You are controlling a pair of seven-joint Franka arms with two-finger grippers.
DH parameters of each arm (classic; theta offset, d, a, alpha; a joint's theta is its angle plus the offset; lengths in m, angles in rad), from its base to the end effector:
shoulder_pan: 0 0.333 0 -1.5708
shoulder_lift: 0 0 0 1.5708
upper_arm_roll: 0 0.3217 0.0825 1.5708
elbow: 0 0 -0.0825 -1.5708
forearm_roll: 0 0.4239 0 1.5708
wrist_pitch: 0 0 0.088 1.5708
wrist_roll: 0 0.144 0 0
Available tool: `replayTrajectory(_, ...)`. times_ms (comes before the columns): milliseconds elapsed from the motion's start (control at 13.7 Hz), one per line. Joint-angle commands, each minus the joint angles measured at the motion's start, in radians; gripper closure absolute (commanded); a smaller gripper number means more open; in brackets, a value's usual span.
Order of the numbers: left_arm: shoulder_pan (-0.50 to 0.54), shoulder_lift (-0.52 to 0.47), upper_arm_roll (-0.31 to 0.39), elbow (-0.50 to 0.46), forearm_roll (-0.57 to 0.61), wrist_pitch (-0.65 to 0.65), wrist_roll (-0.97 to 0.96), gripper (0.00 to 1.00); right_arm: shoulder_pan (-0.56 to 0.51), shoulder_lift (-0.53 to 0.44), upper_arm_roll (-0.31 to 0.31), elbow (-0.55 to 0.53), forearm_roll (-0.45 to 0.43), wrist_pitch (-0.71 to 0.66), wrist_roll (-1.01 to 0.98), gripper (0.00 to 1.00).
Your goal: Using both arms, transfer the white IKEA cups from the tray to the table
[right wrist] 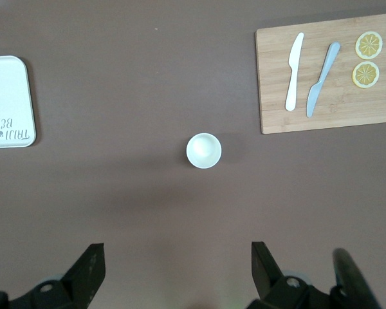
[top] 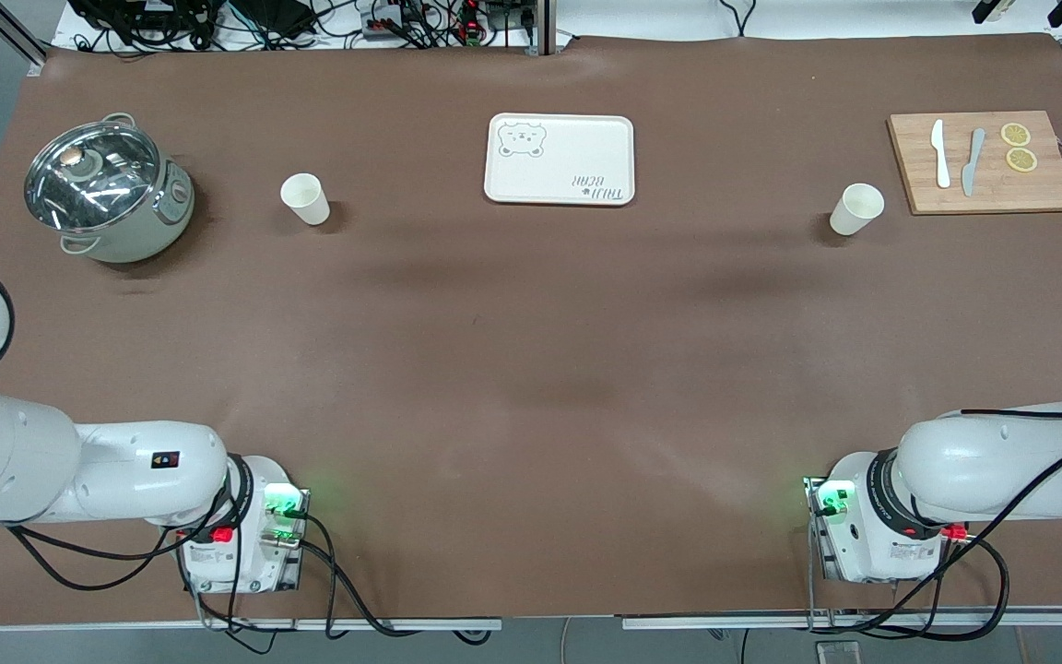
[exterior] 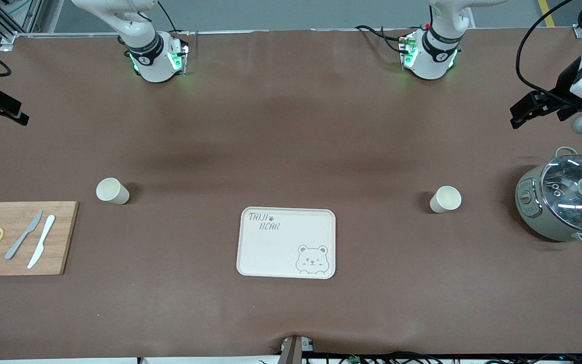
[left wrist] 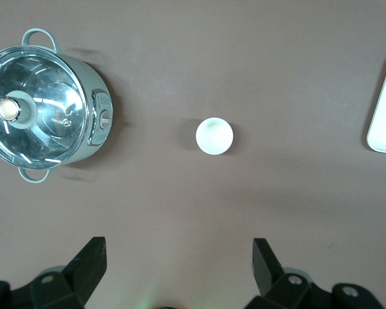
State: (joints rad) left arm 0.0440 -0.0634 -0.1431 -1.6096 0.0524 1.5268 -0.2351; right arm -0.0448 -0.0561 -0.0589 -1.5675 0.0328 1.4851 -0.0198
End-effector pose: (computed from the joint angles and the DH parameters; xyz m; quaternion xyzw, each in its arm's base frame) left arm 0.5668 -0.0509 0.6064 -0.9971 -0.0690 0.0048 0.0319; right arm 0.5642 -0.0546 0.6201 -0.9989 0.0407 0.0121 0.0188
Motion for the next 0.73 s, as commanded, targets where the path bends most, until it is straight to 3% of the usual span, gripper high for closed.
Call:
replayTrajectory(0,0.005,-0.015,-0.001,-0.009,-0.005,-0.002,0.013,0.00,-0.020,-0.019,0.013,-0.023,-0.014,0.023,-0.043,0.00)
replayTrajectory(657,-0.003,0.025,-0.001,0.028,0.003,-0.001,0.013,0.00,-0.009,-0.021,0.016,-0.023,-0.030,0.023,-0.060,0.00)
